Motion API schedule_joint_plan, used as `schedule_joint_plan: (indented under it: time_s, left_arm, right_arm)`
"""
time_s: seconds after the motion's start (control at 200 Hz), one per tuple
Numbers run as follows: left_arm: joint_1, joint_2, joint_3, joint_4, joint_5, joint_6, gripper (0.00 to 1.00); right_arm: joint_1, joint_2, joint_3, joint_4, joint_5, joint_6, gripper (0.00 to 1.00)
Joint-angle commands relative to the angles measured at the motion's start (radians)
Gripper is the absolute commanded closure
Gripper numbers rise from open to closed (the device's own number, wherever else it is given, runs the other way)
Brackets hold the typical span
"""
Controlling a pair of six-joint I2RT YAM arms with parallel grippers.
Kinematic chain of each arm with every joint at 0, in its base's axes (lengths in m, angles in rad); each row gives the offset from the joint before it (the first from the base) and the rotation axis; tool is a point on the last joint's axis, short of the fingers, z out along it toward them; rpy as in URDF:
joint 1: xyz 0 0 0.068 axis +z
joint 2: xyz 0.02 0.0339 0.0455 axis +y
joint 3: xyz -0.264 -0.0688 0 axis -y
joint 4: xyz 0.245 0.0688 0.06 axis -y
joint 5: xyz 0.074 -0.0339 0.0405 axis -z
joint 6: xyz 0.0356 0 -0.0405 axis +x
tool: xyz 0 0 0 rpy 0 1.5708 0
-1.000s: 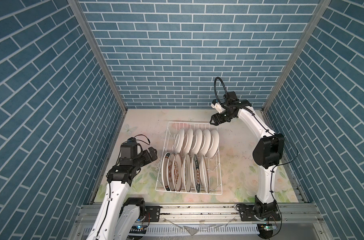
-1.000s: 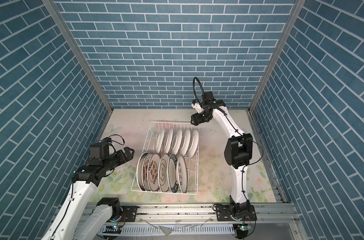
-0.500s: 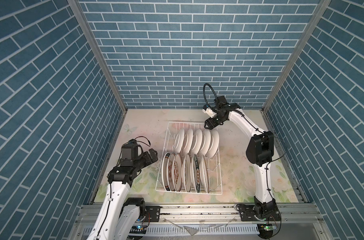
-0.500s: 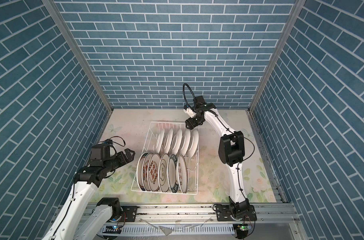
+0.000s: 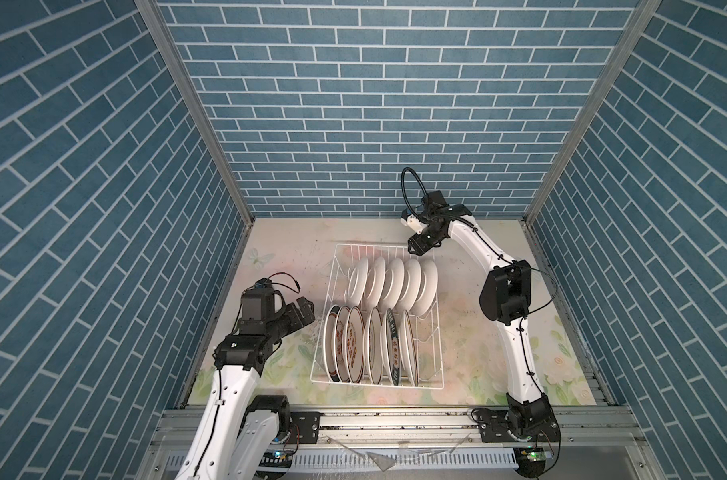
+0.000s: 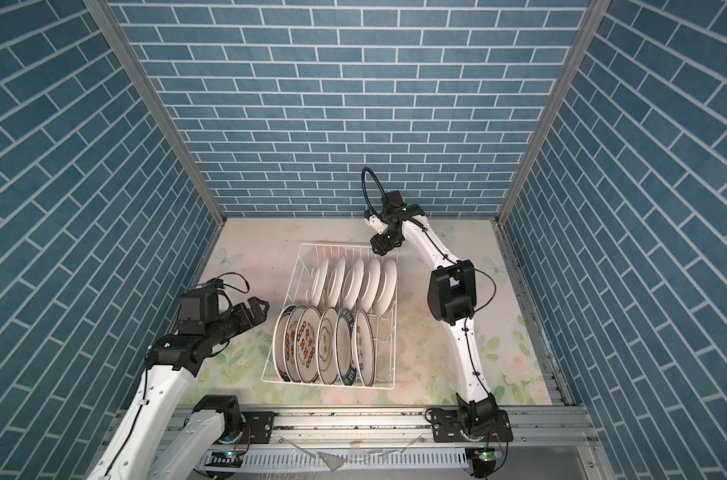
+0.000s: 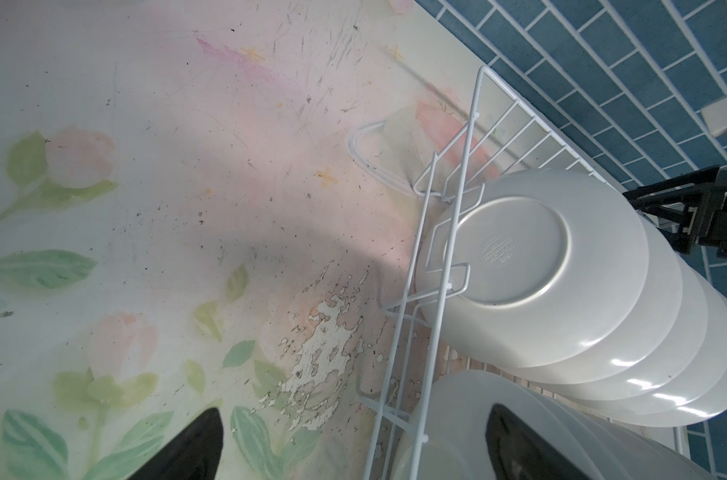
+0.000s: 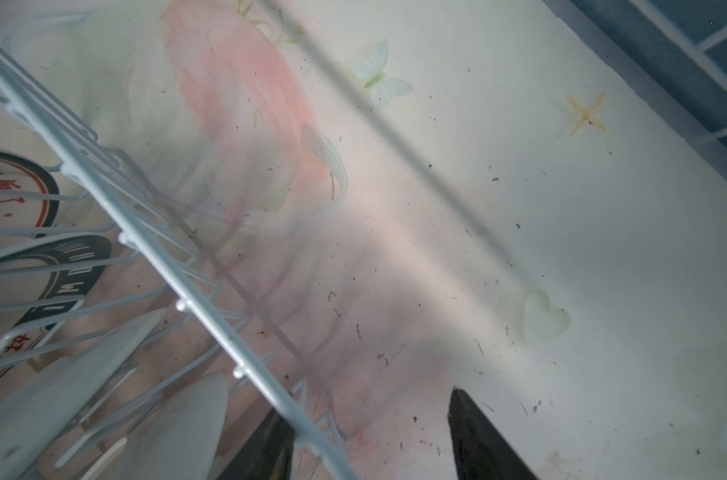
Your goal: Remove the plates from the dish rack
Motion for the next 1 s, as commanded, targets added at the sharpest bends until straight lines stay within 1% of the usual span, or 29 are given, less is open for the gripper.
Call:
schedule_joint_plan:
  time_s: [0.0, 0.13, 0.21, 0.275, 0.505, 0.62, 0.83, 0.995]
  left_arm:
    - [-0.004, 0.004, -0.007, 0.017, 0.001, 0.0, 0.01]
    - [-0.005, 0.013, -0.007, 0.026, 0.006, -0.001, 0.01]
    - [-0.006, 0.016, -0.003, 0.025, 0.009, 0.001, 0.01]
    - [-0.005, 0.014, 0.002, 0.022, 0.011, 0.004, 0.01]
    - [-0.005, -0.014, -0.006, 0.014, 0.016, 0.0, 0.01]
    - [-0.005, -0.02, -0.011, 0.011, 0.018, -0.006, 0.01]
    - [-0.005, -0.035, -0.011, -0.02, -0.018, -0.018, 0.01]
    - [-0.005, -0.048, 0.02, -0.038, -0.019, -0.02, 0.01]
  right_arm:
    - [0.005, 0.027, 0.036, -0.049, 0.055, -0.051, 0.44]
    - [0.004, 0.032, 0.029, -0.042, 0.076, -0.05, 0.52]
    - [-0.002, 0.036, 0.027, -0.041, 0.081, -0.042, 0.54]
    - [-0.008, 0.035, 0.022, -0.039, 0.081, -0.029, 0.59]
    - [-0.041, 0.017, -0.012, -0.033, 0.054, -0.003, 0.66]
    - [-0.055, -0.015, -0.065, -0.005, 0.05, 0.0, 0.67]
    - [-0.09, -0.046, -0.126, 0.02, 0.035, 0.03, 0.69]
    - [-0.115, -0.076, -0.188, 0.054, 0.033, 0.043, 0.7]
